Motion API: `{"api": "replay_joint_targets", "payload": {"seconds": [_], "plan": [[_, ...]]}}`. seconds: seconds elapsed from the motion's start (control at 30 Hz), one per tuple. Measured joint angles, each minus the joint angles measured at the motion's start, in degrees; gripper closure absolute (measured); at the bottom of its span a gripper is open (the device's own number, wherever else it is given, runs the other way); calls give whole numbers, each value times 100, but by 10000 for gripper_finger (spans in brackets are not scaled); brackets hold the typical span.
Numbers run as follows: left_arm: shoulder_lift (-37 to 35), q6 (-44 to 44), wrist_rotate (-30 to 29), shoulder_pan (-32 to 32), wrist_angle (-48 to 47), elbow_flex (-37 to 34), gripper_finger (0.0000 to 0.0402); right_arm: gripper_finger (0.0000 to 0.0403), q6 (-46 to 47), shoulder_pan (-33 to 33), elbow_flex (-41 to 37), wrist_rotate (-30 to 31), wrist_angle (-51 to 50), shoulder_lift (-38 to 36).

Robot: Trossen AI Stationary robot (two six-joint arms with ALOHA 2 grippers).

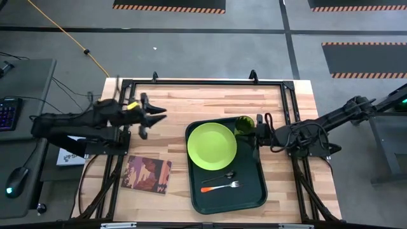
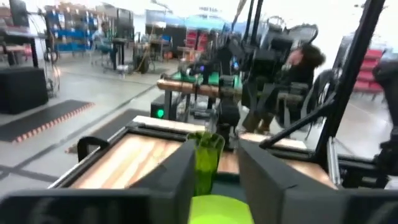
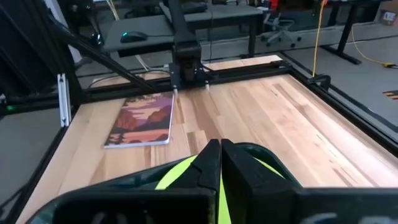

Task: Pick and place plate/cup/fork/spoon on tray
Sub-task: Return to Home Position

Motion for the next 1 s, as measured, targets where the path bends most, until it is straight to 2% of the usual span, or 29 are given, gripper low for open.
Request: {"api": "replay_joint_targets", "payload": {"seconds": [0.13,0.2,0.37,0.53,0.63,0.87,1.0], "plan": [[-811,-161,2,-149,89,-684,374,397,-115,4,0,-44,-6,0],[-1154,-197,-8,-232,345,-1159,393,400,-154,4,0,-56,-7,0],[-1816,-444,-173,-315,975,-2239,397,401,-194,4,0,-206,-301,-147],[-2284,-379,-125,-319,1095,-2847,400,402,-39,24,0,-296,-854,-808],[-2433,-313,-125,-319,841,-2895,401,402,-37,124,0,-294,-1401,-1329],[-2614,-122,-123,-319,1196,-2888,401,402,64,354,-7,-23,-2676,-2463],[-2612,-270,-123,-319,1172,-2888,401,403,-51,318,-63,-253,-2857,-2947]]}}
